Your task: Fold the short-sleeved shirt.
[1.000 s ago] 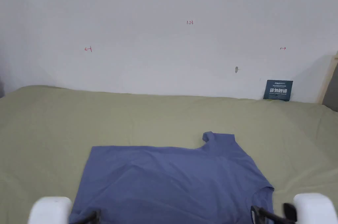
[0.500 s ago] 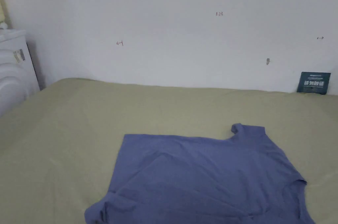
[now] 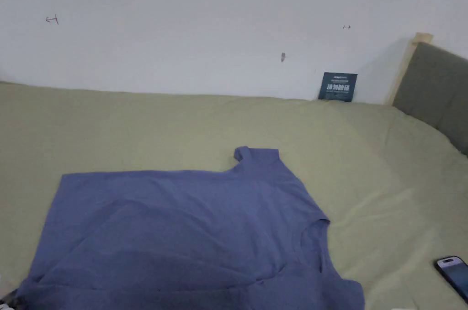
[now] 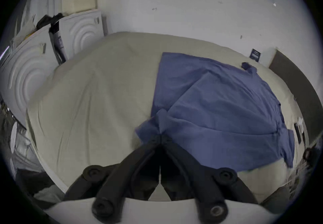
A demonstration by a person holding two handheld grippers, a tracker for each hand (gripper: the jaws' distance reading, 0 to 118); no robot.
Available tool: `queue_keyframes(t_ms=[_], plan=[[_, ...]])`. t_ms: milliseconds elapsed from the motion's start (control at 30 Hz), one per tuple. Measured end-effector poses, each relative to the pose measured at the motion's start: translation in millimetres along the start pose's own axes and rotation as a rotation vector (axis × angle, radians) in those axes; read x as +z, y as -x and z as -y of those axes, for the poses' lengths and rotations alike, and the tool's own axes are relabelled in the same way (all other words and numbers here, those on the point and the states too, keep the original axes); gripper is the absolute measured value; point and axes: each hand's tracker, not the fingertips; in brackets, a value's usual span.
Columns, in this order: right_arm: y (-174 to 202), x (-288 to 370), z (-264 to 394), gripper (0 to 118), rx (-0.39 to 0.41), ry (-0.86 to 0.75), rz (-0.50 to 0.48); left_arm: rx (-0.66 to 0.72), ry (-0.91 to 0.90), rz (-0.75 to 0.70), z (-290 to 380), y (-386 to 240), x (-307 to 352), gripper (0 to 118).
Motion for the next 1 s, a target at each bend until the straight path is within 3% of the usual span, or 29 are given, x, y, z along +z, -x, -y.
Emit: queue_keyframes(t_ms=[67, 133, 200, 300, 333, 367, 400, 467, 567, 1000], plan=[[-5, -22, 0, 83, -0.022, 0.043, 0.056, -0.029, 0.013, -0.001, 20, -9, 1, 0], [-8, -46, -2, 83, -0.01, 0.089, 0.055, -0.064, 0.022, -0.021, -16, 7, -7, 0], [-5, -67, -5, 83, 0.043, 0.141, 0.096, -0.05, 0.013, -0.002, -14, 11, -10, 0], [-2, -89, -5, 80, 0.091, 0.143, 0.067, -0.021, 0.002, 0.003, -19, 6, 6, 0], [-1, -93, -7, 71, 0.067, 0.193, 0.06, -0.014, 0.001, 0.001, -19, 6, 5, 0], [1, -92, -10, 32, 0.052, 0.192, 0.06, -0.009, 0.003, 0.009, -16, 18, -9, 0], [2, -89, -11, 5, 0.045, 0.172, 0.052, -0.01, 0.006, 0.007, -16, 19, -12, 0], [18, -77, -14, 4, 0.075, 0.103, 0.102, -0.012, 0.007, 0.017, -17, 23, -14, 0], [23, -57, -24, 4, 0.124, 0.035, 0.095, -0.021, -0.004, 0.02, -13, 15, 3, 0], [12, -13, -69, 5, 0.111, -0.071, 0.071, -0.069, -0.133, 0.029, -47, 18, 45, 0]])
